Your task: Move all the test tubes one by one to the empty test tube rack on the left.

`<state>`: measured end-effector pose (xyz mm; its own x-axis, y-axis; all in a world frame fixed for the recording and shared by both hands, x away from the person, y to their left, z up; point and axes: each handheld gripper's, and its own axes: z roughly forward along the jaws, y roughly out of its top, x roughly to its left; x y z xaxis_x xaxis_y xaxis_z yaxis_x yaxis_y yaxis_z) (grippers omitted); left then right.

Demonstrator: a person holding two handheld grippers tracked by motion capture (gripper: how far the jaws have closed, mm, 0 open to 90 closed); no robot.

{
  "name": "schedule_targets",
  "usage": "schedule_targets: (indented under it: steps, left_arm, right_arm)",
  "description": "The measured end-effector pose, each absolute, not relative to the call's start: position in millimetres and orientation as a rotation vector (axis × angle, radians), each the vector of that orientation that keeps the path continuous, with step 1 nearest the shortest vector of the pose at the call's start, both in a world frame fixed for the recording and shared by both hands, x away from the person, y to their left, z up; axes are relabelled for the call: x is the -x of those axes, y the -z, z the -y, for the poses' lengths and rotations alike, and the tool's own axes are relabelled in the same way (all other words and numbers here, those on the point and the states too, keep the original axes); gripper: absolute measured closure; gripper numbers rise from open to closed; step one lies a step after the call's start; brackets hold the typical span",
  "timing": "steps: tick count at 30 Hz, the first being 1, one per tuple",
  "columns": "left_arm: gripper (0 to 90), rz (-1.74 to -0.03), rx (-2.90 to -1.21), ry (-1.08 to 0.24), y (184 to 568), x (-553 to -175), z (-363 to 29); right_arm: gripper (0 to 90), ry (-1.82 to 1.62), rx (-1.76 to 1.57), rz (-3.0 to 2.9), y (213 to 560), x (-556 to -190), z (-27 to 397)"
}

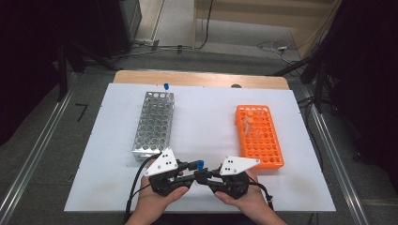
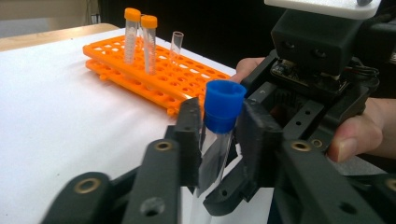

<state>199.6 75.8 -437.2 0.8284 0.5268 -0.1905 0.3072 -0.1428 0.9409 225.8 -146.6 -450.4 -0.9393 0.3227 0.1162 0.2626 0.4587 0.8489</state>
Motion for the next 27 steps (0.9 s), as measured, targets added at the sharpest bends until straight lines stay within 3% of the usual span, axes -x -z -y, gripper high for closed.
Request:
schedule_targets:
  steps: [9, 19, 21, 27]
  left_arm:
    - [76.8, -0.663, -1.743, -0.262, 435.7, -200.3, -75.7]
    - [76.8, -0.693, -1.72, -0.292, 429.0, -209.3, -89.3]
    - [76.8, -0.705, -1.717, -0.3, 427.2, -212.3, -92.1]
    - [76.8, -0.733, -1.698, -0.317, 419.7, -223.1, -101.6]
  right_arm:
    - [72.6, -1.522, -0.541, -2.625, 450.7, -228.2, 149.9]
    - [43.2, -1.562, -0.609, -2.57, 445.8, -232.6, 175.2]
    - [41.0, -1.557, -0.657, -2.558, 445.3, -235.8, 183.3]
    - [19.7, -1.56, -0.709, -2.51, 441.5, -238.8, 206.5]
